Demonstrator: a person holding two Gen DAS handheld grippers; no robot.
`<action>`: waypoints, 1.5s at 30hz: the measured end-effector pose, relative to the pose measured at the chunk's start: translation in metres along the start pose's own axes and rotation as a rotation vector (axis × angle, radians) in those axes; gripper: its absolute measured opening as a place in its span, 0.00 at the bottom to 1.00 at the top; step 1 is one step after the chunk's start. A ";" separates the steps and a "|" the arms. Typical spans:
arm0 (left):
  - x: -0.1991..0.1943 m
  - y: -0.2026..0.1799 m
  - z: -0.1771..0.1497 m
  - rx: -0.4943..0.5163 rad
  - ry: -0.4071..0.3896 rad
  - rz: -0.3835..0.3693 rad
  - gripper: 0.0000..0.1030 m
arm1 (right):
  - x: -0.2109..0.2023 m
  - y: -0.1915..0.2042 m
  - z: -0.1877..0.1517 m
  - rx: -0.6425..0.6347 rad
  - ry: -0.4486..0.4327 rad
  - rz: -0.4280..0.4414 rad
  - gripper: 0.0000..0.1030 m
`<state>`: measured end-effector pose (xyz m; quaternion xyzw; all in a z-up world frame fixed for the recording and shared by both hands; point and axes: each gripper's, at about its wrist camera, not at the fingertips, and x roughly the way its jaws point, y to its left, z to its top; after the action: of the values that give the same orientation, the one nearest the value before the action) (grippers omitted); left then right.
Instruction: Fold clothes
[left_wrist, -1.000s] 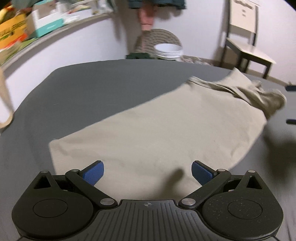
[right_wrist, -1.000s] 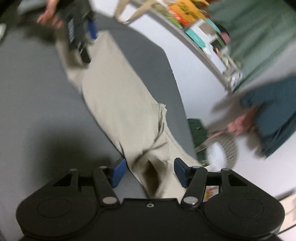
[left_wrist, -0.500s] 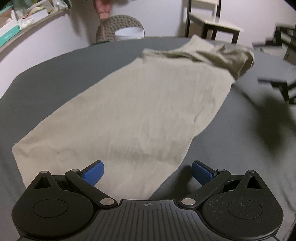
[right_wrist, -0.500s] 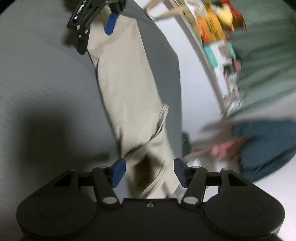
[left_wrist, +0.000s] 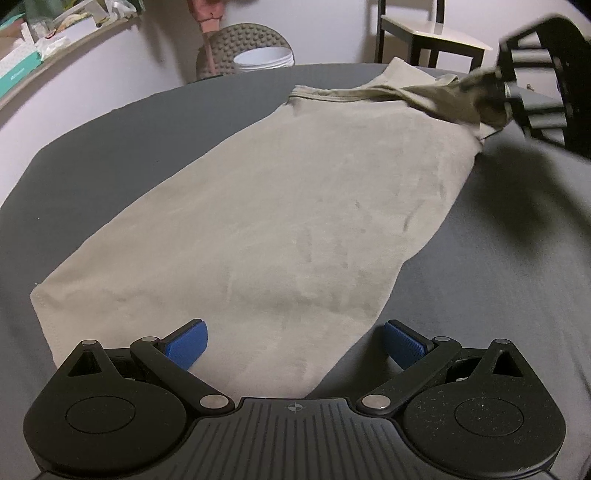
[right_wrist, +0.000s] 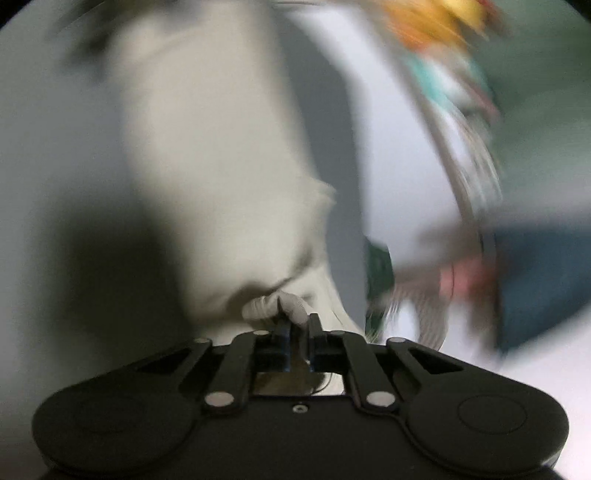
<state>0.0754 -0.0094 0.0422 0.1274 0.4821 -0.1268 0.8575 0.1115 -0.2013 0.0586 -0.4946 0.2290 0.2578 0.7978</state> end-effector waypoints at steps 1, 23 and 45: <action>0.000 0.000 0.000 -0.003 0.002 0.001 0.98 | 0.004 -0.016 -0.006 0.135 0.001 0.008 0.06; -0.004 0.003 -0.003 -0.006 0.021 0.013 0.99 | 0.066 -0.131 -0.100 1.107 -0.043 0.165 0.39; -0.002 0.007 -0.002 0.002 0.017 0.005 0.99 | 0.094 -0.130 -0.069 1.000 -0.007 0.131 0.08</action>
<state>0.0747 -0.0022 0.0434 0.1305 0.4888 -0.1242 0.8536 0.2582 -0.2956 0.0591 -0.0357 0.3522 0.1678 0.9201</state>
